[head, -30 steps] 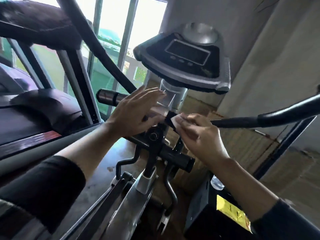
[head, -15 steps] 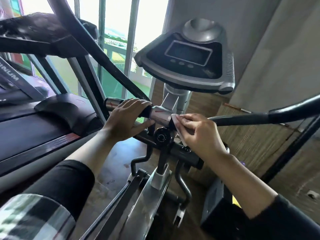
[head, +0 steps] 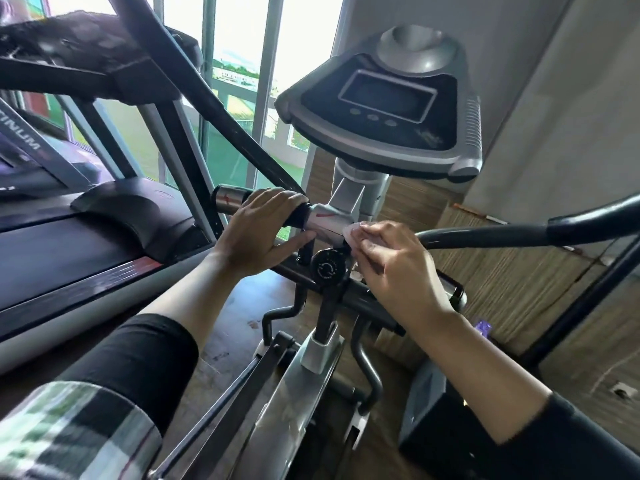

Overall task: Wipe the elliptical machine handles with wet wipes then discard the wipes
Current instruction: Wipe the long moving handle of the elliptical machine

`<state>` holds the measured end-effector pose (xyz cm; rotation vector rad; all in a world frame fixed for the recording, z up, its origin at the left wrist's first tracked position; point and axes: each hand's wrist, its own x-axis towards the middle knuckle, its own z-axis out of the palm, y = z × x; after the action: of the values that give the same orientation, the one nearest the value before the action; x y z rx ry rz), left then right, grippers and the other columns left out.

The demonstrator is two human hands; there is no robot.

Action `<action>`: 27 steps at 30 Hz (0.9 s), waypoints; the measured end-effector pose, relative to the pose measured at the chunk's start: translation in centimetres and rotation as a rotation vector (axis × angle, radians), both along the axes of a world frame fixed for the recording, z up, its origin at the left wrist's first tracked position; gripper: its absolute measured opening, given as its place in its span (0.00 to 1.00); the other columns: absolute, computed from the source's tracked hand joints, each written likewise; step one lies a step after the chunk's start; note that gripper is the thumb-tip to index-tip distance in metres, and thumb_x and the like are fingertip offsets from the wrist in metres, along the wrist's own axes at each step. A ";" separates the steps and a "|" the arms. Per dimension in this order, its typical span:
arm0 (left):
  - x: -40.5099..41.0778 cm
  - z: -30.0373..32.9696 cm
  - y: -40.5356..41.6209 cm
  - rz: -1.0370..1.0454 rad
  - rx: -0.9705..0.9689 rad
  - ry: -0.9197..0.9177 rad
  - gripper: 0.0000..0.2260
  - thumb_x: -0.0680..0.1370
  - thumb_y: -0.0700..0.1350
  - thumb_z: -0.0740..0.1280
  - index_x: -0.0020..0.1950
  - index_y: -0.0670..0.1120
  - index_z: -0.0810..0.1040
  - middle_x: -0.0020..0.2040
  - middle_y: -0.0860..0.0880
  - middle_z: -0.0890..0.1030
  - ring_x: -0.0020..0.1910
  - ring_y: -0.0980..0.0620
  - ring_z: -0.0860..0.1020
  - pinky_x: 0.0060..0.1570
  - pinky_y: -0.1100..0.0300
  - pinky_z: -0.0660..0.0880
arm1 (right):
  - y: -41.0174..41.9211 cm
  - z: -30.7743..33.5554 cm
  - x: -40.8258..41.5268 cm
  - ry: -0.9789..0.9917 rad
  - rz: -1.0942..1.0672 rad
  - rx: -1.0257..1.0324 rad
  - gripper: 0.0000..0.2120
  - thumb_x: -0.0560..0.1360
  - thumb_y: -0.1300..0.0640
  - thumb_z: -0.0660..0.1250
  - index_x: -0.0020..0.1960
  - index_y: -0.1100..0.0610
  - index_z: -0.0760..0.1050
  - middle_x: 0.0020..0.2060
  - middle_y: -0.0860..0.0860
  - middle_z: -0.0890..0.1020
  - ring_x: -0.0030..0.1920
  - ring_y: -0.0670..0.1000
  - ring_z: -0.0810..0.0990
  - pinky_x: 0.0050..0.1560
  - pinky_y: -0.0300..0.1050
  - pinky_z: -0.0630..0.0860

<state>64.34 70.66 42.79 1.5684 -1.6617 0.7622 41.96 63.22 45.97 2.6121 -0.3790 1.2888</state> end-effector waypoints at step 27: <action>-0.2 -1.6 -1.4 0.010 -0.174 0.057 0.21 0.78 0.59 0.61 0.59 0.42 0.75 0.55 0.48 0.80 0.56 0.46 0.76 0.65 0.53 0.66 | 1.0 2.2 3.1 -0.017 0.079 0.221 0.10 0.74 0.61 0.71 0.51 0.66 0.81 0.43 0.48 0.80 0.41 0.29 0.76 0.40 0.19 0.69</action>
<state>64.13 69.23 41.19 1.4639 -1.5062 0.8362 45.05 64.25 48.21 2.8261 -0.4498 1.3654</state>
